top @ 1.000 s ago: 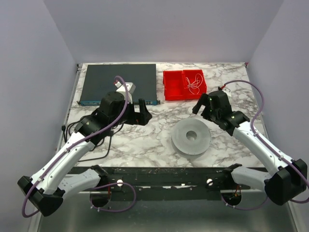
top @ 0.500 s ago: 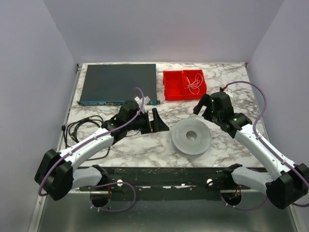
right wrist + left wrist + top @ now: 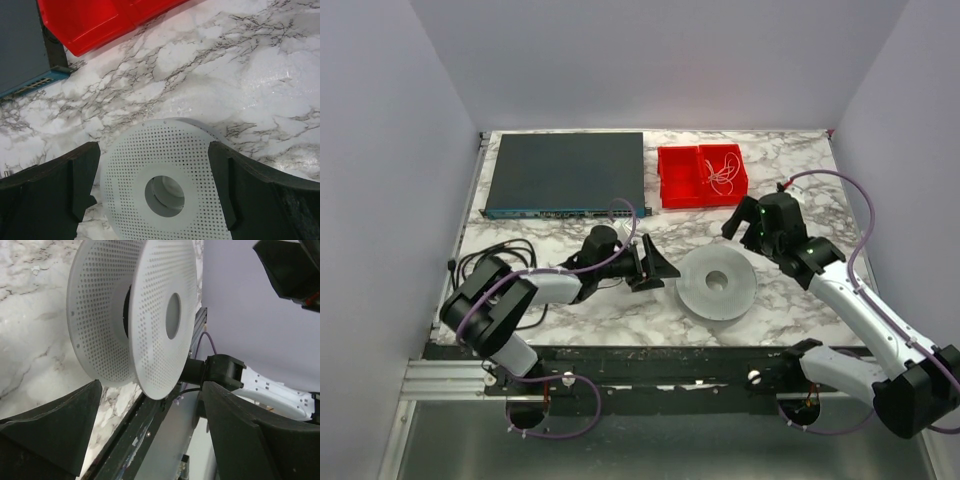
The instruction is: Wrap the cables
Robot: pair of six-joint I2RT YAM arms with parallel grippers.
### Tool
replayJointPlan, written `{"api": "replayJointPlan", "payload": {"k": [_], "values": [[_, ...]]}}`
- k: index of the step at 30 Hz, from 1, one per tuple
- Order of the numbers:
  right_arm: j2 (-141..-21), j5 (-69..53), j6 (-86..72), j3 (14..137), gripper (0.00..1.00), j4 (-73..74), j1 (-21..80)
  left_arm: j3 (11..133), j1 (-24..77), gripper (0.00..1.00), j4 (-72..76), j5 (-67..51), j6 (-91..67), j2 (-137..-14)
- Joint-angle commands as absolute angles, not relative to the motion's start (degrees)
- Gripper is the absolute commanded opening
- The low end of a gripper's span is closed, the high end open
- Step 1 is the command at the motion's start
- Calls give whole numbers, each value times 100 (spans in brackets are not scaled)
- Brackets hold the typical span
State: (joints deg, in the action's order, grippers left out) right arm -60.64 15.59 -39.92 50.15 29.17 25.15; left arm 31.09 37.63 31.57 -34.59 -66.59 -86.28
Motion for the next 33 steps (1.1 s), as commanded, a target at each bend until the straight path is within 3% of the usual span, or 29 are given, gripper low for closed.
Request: {"api": "replayJointPlan", "payload": {"k": [1,19,23,27,28,33], "values": [[-5914,1600,-3891,4923,100,3082,2546,3016,3850,82,4862,-3788,-7297,-9383],[-5871,1626,-3867,4901,100,3181,2549,3787,4377,46,4691,-3652,-7370,-10216],[-5849,1643,-3863,4904,100,3201,2548,3870,4386,30,4724,-3658,-7434,-10312],[-5853,1628,-3860,4899,100,3223,2547,3968,4403,7,4745,-3675,-7478,-10282],[-5846,1629,-3858,4905,100,3230,2546,3997,4403,1,4666,-3659,-7403,-10201],[-5819,1709,-3828,5015,100,3311,2546,4485,4412,0,2502,-3140,-6178,-9090]]}}
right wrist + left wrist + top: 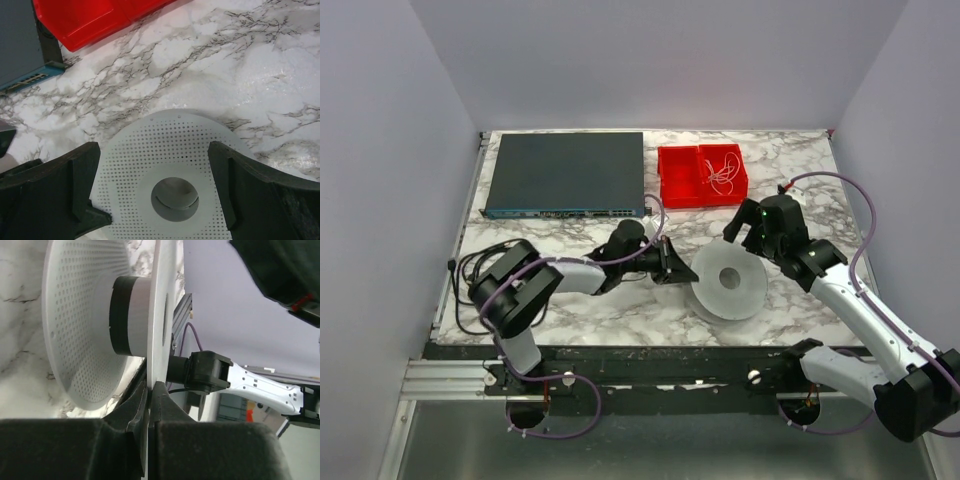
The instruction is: Wrap the cables
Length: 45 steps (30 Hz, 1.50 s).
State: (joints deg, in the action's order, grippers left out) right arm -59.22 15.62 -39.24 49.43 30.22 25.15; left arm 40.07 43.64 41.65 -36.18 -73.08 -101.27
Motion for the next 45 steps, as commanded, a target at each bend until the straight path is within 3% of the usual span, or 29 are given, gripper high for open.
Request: {"api": "replayJointPlan", "payload": {"k": [1,7,12,23,32,39,45], "values": [[-5815,1729,-3815,5054,100,3341,2548,4641,4412,0,1807,-2938,-5871,-8823],[-5849,1843,-3760,5350,100,3419,2548,6159,4412,0,-2107,-1101,-4074,-7434],[-6075,1777,-3803,5458,100,3270,2549,6982,4420,0,-3884,358,-3546,-7028],[-6541,1521,-3877,5484,100,2894,2546,6856,4760,0,-4771,2651,-3822,-7121],[-6626,1452,-3902,5362,100,2779,2547,7016,5152,0,-4995,3088,-4113,-7496],[-6692,1406,-3877,5357,100,2725,2546,6983,5238,33,-4948,2935,-4235,-7549],[-6766,1392,-3854,5388,100,2681,2549,7031,5247,47,-4999,2959,-4218,-7515]]}}
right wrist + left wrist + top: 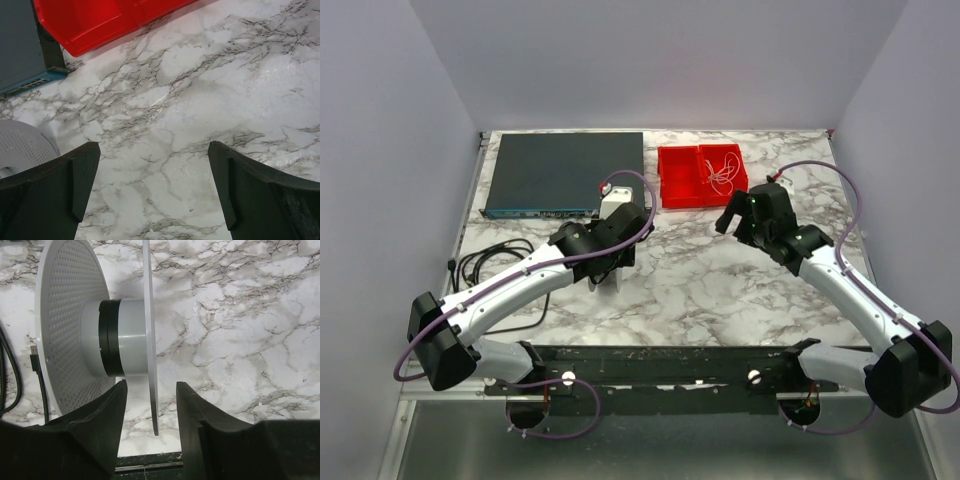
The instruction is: Wrap the cables
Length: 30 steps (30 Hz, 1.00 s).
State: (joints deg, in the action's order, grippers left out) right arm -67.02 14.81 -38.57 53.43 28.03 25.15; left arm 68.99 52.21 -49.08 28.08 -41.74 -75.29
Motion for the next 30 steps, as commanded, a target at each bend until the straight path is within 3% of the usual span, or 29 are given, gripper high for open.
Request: {"api": "replayJointPlan", "payload": {"k": [1,7,22,30], "values": [[-6781,1389,-3850,5395,100,2676,2543,7044,5247,49,-5001,2966,-4210,-7498],[-6850,1380,-3824,5418,100,2654,2542,7088,5247,58,-5044,2987,-4127,-7373],[-7016,1390,-3763,5489,100,2584,2544,7046,5203,61,-4766,2829,-3743,-7224],[-7670,1800,-3669,6019,100,2421,2548,7339,5195,65,-4746,2781,-3456,-7130]]}}
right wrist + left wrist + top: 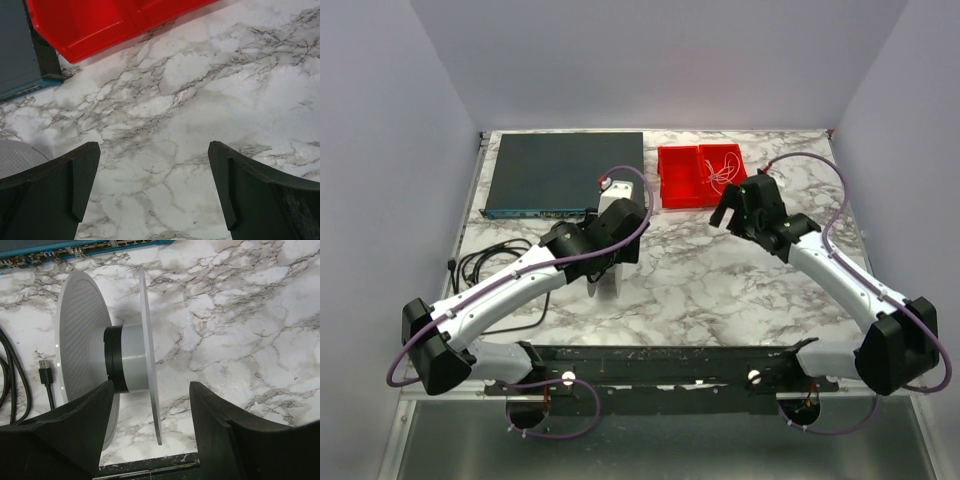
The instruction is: Wrap the cables
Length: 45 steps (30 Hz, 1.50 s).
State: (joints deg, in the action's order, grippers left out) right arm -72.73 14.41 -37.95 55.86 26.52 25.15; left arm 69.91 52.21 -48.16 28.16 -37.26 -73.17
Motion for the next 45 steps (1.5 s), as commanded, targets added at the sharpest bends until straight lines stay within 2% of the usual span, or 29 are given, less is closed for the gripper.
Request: {"api": "replayJointPlan", "payload": {"k": [1,7,11,14,20,34,45], "values": [[-7838,1918,-3673,6155,100,2402,2539,7414,5187,66,-4746,2793,-3395,-7113],[-9522,2398,-3513,7479,99,2229,2413,7996,5048,70,-4829,2732,-3032,-7134],[-10575,2209,-3544,8396,89,2173,2103,8207,4925,70,-4860,2616,-2869,-7129],[-11221,2262,-3446,9032,86,2170,2016,8228,4808,70,-4886,2475,-2813,-7080],[-11873,2087,-3572,9624,64,2183,1538,8036,4629,70,-4988,2319,-2769,-6676],[-12635,1883,-3389,10314,65,2215,1397,7656,4359,70,-4922,1900,-2804,-6359],[-13101,2014,-4298,10605,66,2260,1394,7638,4324,70,-4913,1837,-2812,-6341]]}}
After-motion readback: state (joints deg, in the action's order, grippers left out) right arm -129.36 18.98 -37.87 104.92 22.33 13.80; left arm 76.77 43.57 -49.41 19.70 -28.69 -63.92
